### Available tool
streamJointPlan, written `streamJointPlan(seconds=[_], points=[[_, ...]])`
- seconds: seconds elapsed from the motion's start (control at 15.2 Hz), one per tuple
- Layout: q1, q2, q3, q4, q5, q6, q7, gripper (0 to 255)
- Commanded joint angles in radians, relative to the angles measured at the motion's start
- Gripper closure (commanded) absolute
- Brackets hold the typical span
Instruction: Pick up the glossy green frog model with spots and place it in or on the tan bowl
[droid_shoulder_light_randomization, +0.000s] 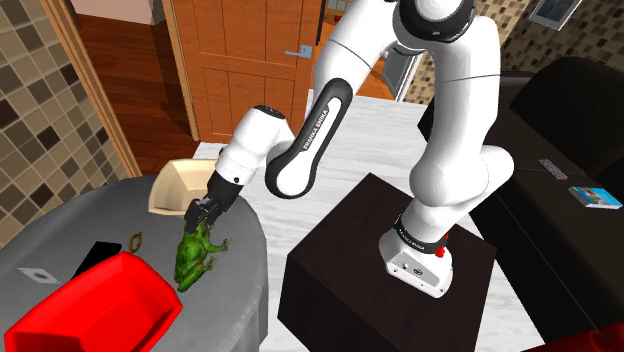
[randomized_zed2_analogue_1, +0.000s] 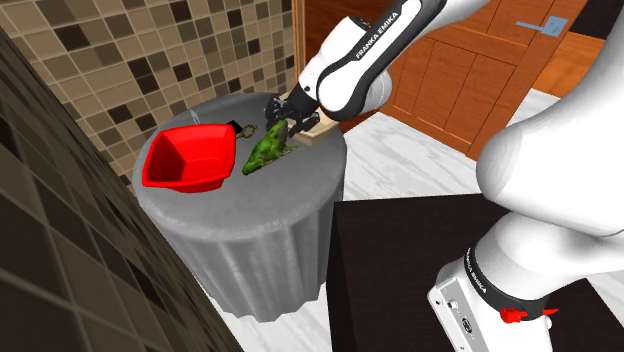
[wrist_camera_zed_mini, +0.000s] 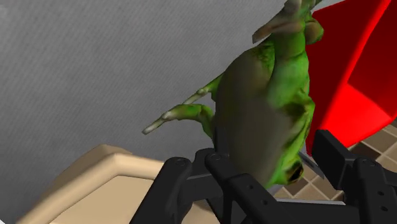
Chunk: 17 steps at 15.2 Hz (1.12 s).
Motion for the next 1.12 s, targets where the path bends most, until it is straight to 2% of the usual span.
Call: streamJointPlan(seconds=[0.0,1.06], points=[[-0.041,-0.016,0.049,-0.006,0.004,-0.022,0.008,255],[-0.411,-0.071,0.467,-0.012,0.045,-0.226,0.037,255]])
